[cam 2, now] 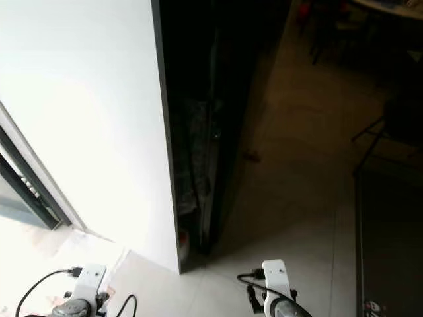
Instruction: Restocking fridge
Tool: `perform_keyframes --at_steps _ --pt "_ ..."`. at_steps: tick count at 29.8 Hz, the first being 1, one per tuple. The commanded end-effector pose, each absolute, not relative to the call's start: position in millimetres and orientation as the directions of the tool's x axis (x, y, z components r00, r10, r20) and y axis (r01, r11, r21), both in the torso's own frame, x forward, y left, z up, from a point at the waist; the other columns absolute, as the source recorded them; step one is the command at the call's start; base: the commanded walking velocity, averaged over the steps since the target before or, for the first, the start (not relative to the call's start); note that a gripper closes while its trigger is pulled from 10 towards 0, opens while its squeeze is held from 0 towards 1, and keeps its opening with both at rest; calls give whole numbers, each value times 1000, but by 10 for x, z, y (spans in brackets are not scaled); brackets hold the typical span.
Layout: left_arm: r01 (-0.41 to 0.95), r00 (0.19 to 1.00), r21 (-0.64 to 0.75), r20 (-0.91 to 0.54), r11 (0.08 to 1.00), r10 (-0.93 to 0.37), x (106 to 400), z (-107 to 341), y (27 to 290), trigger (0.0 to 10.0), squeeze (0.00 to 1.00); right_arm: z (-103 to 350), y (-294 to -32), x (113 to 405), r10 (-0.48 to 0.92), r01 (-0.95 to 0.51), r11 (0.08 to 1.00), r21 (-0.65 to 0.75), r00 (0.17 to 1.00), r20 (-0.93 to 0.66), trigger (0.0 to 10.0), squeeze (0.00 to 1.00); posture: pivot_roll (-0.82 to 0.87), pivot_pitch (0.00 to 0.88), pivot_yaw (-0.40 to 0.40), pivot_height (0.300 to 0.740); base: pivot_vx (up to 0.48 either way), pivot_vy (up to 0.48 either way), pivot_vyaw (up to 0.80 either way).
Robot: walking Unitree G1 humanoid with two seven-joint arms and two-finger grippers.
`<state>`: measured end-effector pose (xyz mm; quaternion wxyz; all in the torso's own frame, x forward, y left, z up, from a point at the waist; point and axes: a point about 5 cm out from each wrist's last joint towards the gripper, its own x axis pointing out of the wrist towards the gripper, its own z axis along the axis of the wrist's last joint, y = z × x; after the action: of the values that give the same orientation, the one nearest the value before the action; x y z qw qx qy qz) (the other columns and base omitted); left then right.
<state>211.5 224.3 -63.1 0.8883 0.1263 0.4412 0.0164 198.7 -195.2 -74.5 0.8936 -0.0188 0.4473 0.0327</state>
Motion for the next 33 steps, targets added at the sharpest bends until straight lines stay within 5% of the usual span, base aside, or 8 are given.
perform_keyframes --at_steps 1,19,33 --pt "89 600 224 -790 971 127 2105 -656 2171 10000 0 -753 -2034 1950 9 -53 998 -27 586 -810 10000 0 -70 19 -23 740 0 281 0" --pt "106 607 211 -788 972 105 2245 -594 2088 10000 0 -751 -2049 1961 -21 -36 998 -52 577 -817 10000 0 -68 17 -23 740 0 170 -652" --pt "96 602 198 -792 976 101 2220 -607 2099 10000 0 -747 -2041 1967 -24 -26 998 -49 589 -808 10000 0 -67 16 -22 740 0 0 0"
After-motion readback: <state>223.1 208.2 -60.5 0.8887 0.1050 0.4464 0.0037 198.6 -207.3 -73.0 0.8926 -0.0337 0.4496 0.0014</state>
